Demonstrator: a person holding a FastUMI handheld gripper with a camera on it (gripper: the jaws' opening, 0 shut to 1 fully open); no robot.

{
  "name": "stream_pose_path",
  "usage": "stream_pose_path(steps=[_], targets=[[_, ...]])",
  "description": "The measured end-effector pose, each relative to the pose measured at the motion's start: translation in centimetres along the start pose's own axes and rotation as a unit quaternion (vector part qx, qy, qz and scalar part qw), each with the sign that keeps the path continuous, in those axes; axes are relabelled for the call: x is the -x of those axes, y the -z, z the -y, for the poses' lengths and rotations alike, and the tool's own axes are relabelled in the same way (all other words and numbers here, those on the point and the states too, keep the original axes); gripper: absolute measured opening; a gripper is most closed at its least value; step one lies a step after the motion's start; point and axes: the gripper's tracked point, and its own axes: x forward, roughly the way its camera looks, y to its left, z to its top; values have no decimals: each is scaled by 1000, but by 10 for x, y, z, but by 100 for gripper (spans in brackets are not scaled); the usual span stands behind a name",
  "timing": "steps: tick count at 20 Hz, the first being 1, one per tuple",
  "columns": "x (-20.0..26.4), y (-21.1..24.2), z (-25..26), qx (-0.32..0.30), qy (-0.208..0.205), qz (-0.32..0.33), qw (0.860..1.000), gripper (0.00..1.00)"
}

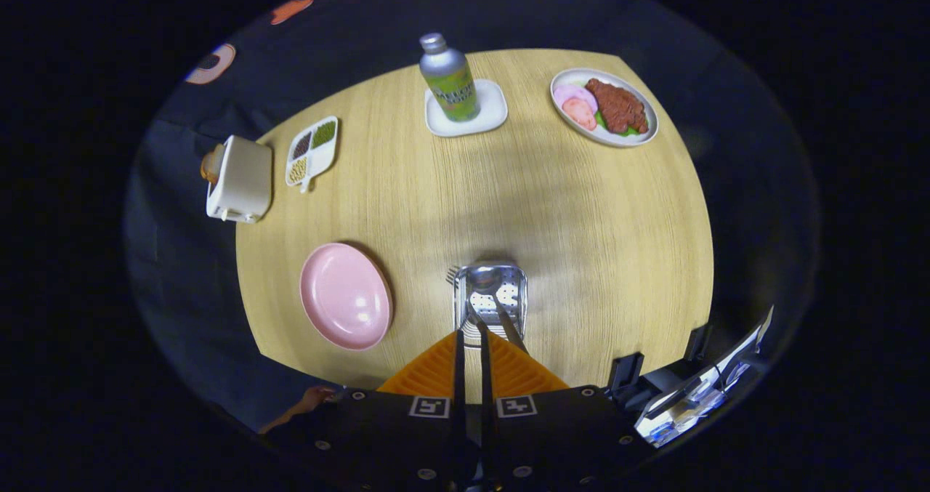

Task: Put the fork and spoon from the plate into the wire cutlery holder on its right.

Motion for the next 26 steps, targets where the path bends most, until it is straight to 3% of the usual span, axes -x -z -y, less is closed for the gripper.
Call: stream_pose_path(steps=[6, 11, 12, 13, 16, 19, 22, 26], targets=[[62, -48, -11, 17, 30, 195, 980, 15], [107, -79, -32, 15, 18, 331, 943, 35], [118, -85, -32, 12, 21, 359, 933, 38], [128, -91, -32, 8, 24, 384, 923, 48], [160, -105, -35, 3, 28, 455, 890, 65], [206, -118, -30, 0, 41, 541, 840, 80], [252, -123, -28, 4, 58, 607, 793, 82], [293, -124, -35, 8, 58, 665, 745, 86]])
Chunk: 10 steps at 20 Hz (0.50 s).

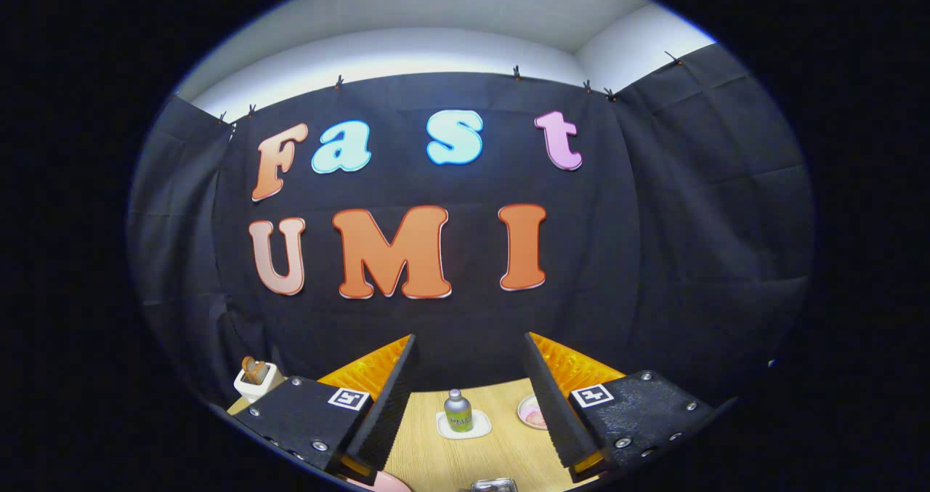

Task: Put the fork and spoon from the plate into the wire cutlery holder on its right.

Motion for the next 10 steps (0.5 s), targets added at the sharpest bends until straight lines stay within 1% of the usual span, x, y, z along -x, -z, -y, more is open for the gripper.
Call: stream_pose_path(steps=[2, 4, 6, 10], targets=[[1, -11, -2, 9, 0, 25, 1000, 88], [2, -15, -5, 18, -4, 35, 999, 88], [3, -13, -5, 19, -6, 35, 999, 88], [2, -6, -5, 18, -9, 29, 999, 92]])
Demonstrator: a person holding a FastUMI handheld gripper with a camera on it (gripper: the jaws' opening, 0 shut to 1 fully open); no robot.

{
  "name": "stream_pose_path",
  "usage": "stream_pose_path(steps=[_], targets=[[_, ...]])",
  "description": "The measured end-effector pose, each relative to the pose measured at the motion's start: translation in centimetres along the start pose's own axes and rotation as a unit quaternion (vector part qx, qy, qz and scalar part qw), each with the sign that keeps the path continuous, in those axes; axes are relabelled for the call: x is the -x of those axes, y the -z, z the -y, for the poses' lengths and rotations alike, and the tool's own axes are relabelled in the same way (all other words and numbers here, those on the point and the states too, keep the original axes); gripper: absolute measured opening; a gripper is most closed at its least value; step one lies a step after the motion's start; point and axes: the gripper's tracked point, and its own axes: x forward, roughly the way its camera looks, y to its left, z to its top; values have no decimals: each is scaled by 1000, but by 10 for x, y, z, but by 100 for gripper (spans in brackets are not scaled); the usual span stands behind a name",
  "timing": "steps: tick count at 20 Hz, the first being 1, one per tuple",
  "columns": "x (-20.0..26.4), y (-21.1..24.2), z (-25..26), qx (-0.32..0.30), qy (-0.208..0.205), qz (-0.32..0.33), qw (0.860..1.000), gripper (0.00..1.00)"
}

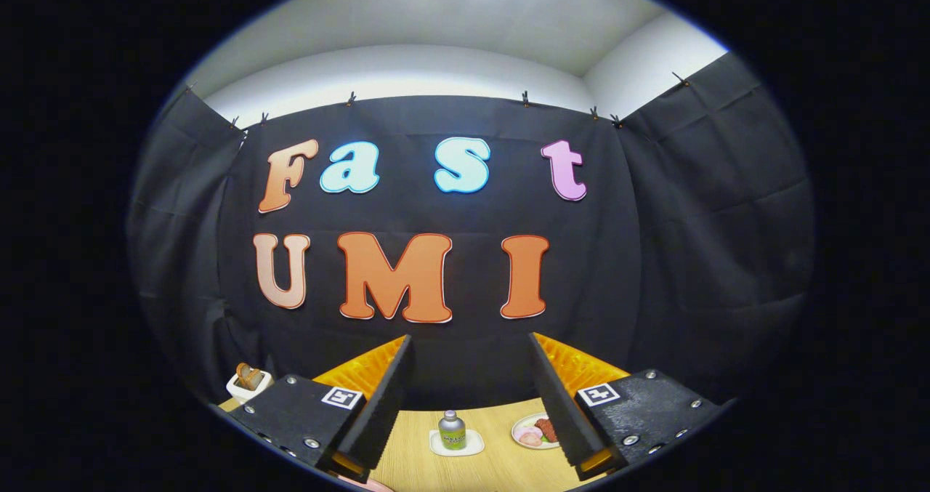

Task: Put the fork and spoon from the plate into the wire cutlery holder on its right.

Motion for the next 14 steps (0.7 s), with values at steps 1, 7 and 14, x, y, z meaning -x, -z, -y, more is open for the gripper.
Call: stream_pose_path(steps=[1, 7, 14], targets=[[0, 1, -1, -2, -1, 1, 1000, 92], [4, 3, -9, 2, -12, 1, 1000, 93], [8, 11, -16, 16, -11, -11, 1000, 93]])
